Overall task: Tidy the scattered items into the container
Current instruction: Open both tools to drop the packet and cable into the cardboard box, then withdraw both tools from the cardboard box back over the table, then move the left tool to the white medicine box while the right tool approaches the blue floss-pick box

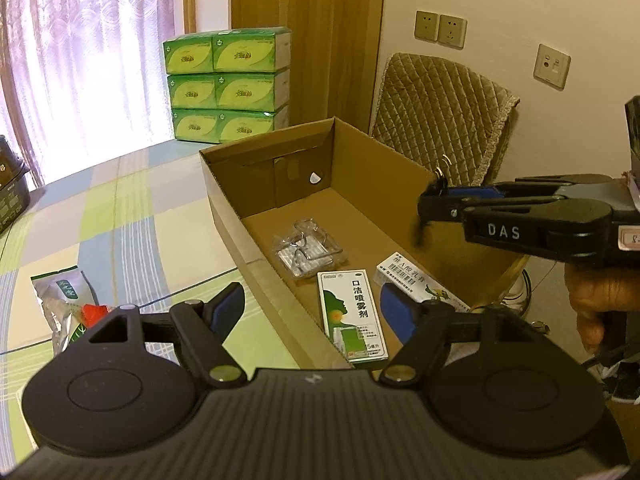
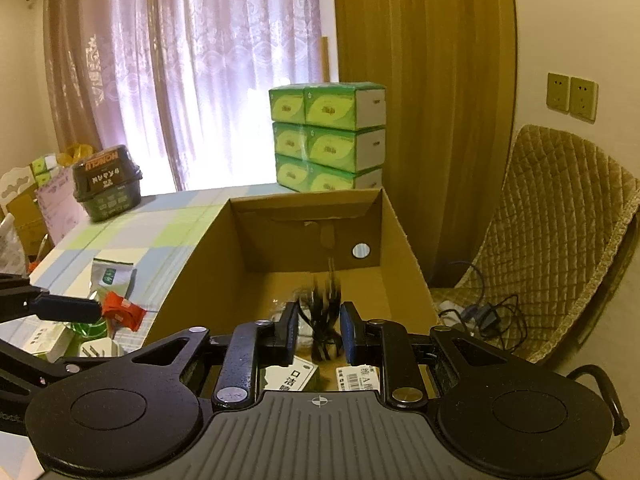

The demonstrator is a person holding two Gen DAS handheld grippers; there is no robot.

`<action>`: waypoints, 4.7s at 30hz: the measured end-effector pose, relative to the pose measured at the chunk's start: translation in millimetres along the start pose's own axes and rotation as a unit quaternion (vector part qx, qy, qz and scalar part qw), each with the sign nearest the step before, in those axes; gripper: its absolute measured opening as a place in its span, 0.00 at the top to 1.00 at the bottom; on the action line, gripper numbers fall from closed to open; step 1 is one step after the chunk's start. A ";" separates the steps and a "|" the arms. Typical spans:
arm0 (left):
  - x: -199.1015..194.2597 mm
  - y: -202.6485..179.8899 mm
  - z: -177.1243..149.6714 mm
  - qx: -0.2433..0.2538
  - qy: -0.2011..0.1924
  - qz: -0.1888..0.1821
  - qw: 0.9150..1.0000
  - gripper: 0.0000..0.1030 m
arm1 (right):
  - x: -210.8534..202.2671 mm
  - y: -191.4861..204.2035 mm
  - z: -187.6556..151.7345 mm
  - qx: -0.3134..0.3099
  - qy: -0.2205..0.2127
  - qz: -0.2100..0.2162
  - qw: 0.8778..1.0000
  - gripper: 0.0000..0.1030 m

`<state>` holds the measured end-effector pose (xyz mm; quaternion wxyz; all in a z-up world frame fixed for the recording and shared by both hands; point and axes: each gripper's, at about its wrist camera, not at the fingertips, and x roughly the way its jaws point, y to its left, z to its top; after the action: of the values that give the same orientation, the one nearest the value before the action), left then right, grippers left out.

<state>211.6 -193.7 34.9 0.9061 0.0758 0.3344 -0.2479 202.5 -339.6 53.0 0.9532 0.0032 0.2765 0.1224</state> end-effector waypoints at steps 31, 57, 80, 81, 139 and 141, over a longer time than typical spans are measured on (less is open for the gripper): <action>-49.3 34.6 -45.7 -0.045 0.016 0.045 0.998 0.23 | -37.0 31.4 -20.8 0.007 0.017 -0.007 1.000 0.76; -149.3 117.7 -140.6 -0.126 0.029 0.150 0.980 0.16 | -90.4 129.8 -37.2 -0.015 0.001 0.033 0.999 0.07; -178.5 161.9 -171.0 -0.174 0.019 0.173 0.969 0.11 | -71.1 210.2 -58.2 -0.079 0.049 0.108 0.990 0.07; -178.0 163.5 -171.6 -0.176 0.019 0.173 0.969 0.11 | -69.5 212.4 -59.3 -0.083 0.051 0.110 0.989 0.07; -16.0 231.5 -135.5 -0.165 0.103 0.156 0.968 0.31 | 71.8 231.0 -111.9 -0.079 0.166 0.208 0.961 0.07; -28.1 233.8 -141.3 -0.164 0.103 0.152 0.969 0.31 | 70.4 233.9 -111.9 -0.080 0.166 0.211 0.960 0.07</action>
<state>229.8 62.7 -61.8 0.8938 0.0016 0.4468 -0.0396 146.8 -103.1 -61.6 0.8439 -0.0349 0.4128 0.3408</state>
